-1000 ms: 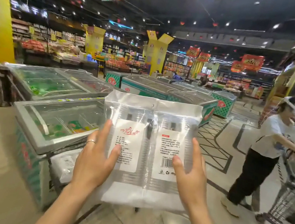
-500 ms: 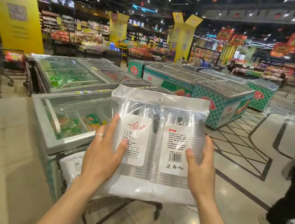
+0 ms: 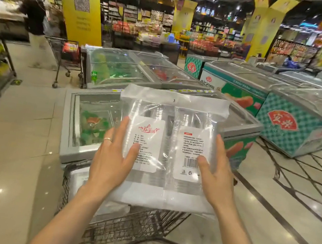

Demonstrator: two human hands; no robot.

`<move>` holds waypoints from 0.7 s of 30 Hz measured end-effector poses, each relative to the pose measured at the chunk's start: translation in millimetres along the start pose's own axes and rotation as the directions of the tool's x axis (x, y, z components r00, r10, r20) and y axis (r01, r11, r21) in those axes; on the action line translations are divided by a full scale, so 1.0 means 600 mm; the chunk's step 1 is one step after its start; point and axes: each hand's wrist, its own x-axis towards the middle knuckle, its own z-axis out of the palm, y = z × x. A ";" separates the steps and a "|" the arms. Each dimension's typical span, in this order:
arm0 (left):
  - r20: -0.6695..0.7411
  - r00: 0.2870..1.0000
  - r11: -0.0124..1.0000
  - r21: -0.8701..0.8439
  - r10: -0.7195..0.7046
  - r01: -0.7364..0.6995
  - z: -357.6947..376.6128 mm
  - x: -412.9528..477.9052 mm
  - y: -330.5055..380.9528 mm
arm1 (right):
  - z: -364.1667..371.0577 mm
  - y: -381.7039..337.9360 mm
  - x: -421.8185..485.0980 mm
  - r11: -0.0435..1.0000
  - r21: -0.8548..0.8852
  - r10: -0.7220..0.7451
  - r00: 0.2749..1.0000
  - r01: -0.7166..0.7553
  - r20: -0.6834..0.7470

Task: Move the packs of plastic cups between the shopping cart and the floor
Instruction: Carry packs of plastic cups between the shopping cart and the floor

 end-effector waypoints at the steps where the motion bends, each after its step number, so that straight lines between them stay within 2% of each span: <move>1: -0.002 1.000 1.000 0.001 -0.019 0.019 0.011 0.010 -0.008 | 0.008 0.012 0.019 1.000 0.007 -0.015 0.999 0.014 0.038; 8: 0.034 0.979 0.979 -0.002 -0.202 0.203 0.116 0.089 -0.094 | 0.075 0.104 0.143 0.999 -0.036 0.005 0.972 0.003 0.237; 12: 0.083 0.979 0.981 -0.040 -0.185 0.189 0.185 0.134 -0.170 | 0.139 0.149 0.209 0.999 -0.015 0.046 0.942 -0.043 0.334; 17: 0.171 0.943 0.957 -0.006 -0.286 0.291 0.256 0.181 -0.263 | 0.219 0.219 0.285 0.983 0.064 0.120 0.862 -0.174 0.492; 21: 0.295 0.908 0.945 -0.045 -0.298 0.325 0.319 0.194 -0.330 | 0.270 0.272 0.311 0.976 0.081 0.134 0.855 -0.200 0.501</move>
